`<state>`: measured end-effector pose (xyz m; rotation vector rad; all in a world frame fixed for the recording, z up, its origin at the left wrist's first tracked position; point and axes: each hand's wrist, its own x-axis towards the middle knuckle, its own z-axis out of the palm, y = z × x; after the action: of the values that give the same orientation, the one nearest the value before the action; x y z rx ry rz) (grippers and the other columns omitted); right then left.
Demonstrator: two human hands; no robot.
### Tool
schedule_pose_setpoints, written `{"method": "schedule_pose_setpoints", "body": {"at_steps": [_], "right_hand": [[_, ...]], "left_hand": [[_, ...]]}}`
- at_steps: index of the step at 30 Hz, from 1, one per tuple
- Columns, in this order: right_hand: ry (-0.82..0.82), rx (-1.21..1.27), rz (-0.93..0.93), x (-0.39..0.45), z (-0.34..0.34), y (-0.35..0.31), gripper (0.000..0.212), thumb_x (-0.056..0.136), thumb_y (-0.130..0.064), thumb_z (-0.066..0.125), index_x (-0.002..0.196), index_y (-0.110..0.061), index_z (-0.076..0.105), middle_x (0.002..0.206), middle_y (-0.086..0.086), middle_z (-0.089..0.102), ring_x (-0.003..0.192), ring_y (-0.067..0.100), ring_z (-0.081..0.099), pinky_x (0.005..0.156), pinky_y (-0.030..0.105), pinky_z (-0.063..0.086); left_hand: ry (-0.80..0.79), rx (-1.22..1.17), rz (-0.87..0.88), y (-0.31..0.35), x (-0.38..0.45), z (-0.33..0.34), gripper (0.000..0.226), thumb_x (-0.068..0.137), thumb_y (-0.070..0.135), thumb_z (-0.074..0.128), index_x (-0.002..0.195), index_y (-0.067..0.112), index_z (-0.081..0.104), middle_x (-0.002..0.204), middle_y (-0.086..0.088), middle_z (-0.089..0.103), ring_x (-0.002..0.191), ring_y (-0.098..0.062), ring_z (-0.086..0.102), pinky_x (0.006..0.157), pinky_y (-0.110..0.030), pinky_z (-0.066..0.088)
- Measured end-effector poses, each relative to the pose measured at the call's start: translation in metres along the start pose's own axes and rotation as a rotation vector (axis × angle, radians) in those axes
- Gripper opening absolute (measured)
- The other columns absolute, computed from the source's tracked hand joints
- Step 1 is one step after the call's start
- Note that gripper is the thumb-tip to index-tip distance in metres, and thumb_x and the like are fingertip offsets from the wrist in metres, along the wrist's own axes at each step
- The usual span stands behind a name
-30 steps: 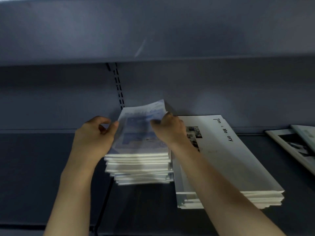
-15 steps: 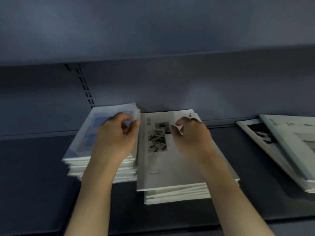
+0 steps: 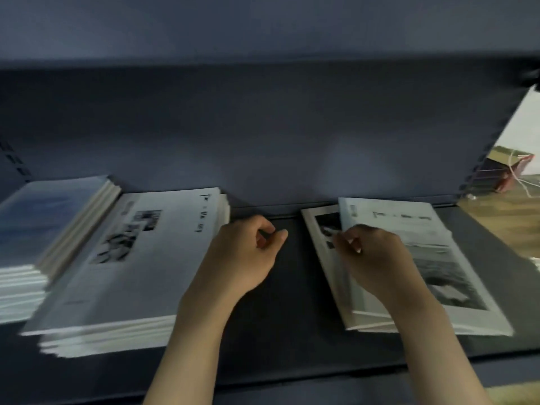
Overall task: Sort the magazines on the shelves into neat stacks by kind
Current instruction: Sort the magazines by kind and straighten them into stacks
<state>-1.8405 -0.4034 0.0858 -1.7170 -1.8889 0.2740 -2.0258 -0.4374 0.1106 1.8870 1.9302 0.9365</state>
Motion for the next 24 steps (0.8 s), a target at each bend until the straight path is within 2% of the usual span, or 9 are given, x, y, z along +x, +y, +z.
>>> {"method": "schedule_pose_setpoints", "body": {"at_steps": [2, 3, 6, 12, 14, 17, 20, 22, 24], "right_hand": [[-0.019, 0.008, -0.013, 0.002, -0.013, 0.028, 0.035, 0.095, -0.038, 0.049, 0.116, -0.014, 0.063, 0.105, 0.005, 0.068, 0.098, 0.021, 0.061, 0.073, 0.025, 0.04], [-0.025, 0.004, -0.024, 0.003, -0.019, 0.04, 0.037, 0.095, -0.039, 0.049, 0.118, -0.014, 0.062, 0.106, 0.004, 0.068, 0.098, 0.02, 0.061, 0.073, 0.024, 0.04], [-0.038, -0.032, -0.054, 0.004, -0.031, 0.073, 0.037, 0.095, -0.039, 0.048, 0.119, -0.013, 0.062, 0.109, 0.003, 0.068, 0.102, 0.019, 0.06, 0.074, 0.022, 0.036], [-0.067, -0.016, -0.016, 0.002, -0.046, 0.119, 0.036, 0.094, -0.038, 0.05, 0.117, -0.013, 0.063, 0.111, 0.004, 0.067, 0.105, 0.022, 0.059, 0.077, 0.026, 0.041], [-0.068, -0.006, 0.011, 0.004, -0.051, 0.129, 0.036, 0.094, -0.037, 0.05, 0.117, -0.013, 0.062, 0.111, 0.005, 0.066, 0.105, 0.024, 0.058, 0.08, 0.028, 0.042], [-0.121, -0.041, 0.075, 0.004, -0.058, 0.141, 0.03, 0.094, -0.032, 0.048, 0.106, -0.01, 0.066, 0.105, 0.007, 0.066, 0.098, 0.025, 0.058, 0.075, 0.029, 0.042], [-0.14, -0.081, 0.123, 0.002, -0.064, 0.155, 0.026, 0.092, -0.024, 0.047, 0.09, -0.007, 0.067, 0.091, 0.008, 0.065, 0.082, 0.024, 0.057, 0.065, 0.03, 0.042], [-0.137, -0.082, 0.143, 0.001, -0.068, 0.165, 0.026, 0.092, -0.025, 0.049, 0.093, -0.008, 0.068, 0.088, 0.005, 0.064, 0.082, 0.023, 0.057, 0.064, 0.029, 0.042], [-0.141, -0.083, 0.16, 0.002, -0.071, 0.172, 0.027, 0.093, -0.029, 0.049, 0.1, -0.011, 0.068, 0.092, 0.003, 0.062, 0.085, 0.021, 0.054, 0.066, 0.028, 0.038]], "left_hand": [[0.013, -0.002, -0.03, 0.019, 0.001, 0.027, 0.027, 0.09, 0.043, 0.052, 0.099, 0.02, 0.062, 0.078, 0.014, 0.055, 0.081, -0.008, 0.055, 0.071, -0.022, 0.044], [0.023, 0.002, -0.038, 0.025, 0.001, 0.039, 0.026, 0.09, 0.044, 0.052, 0.095, 0.02, 0.06, 0.075, 0.015, 0.053, 0.076, -0.006, 0.054, 0.067, -0.022, 0.043], [0.01, 0.04, -0.049, 0.037, -0.004, 0.07, 0.024, 0.09, 0.046, 0.051, 0.089, 0.023, 0.053, 0.073, 0.014, 0.052, 0.066, 0.002, 0.049, 0.055, -0.014, 0.036], [-0.011, 0.078, -0.092, 0.044, -0.009, 0.102, 0.025, 0.091, 0.043, 0.051, 0.096, 0.02, 0.058, 0.074, 0.016, 0.051, 0.067, 0.005, 0.049, 0.056, -0.011, 0.037], [-0.015, 0.091, -0.151, 0.051, 0.0, 0.109, 0.028, 0.09, 0.046, 0.05, 0.091, 0.019, 0.058, 0.075, 0.012, 0.054, 0.066, 0.003, 0.049, 0.057, -0.015, 0.04], [-0.105, 0.173, -0.274, 0.064, 0.017, 0.121, 0.048, 0.079, 0.066, 0.052, 0.075, 0.018, 0.058, 0.067, -0.006, 0.056, 0.065, -0.015, 0.058, 0.055, -0.025, 0.039], [-0.261, 0.312, -0.329, 0.075, 0.028, 0.136, 0.081, 0.062, 0.084, 0.049, 0.09, 0.01, 0.062, 0.086, -0.011, 0.064, 0.081, -0.025, 0.064, 0.06, -0.027, 0.043], [-0.303, 0.356, -0.323, 0.08, 0.03, 0.141, 0.084, 0.06, 0.085, 0.049, 0.099, 0.012, 0.062, 0.095, -0.006, 0.064, 0.087, -0.023, 0.062, 0.069, -0.03, 0.05], [-0.322, 0.284, -0.331, 0.081, 0.032, 0.142, 0.08, 0.063, 0.08, 0.054, 0.108, 0.015, 0.062, 0.101, -0.002, 0.064, 0.091, -0.021, 0.062, 0.079, -0.034, 0.053]]}}
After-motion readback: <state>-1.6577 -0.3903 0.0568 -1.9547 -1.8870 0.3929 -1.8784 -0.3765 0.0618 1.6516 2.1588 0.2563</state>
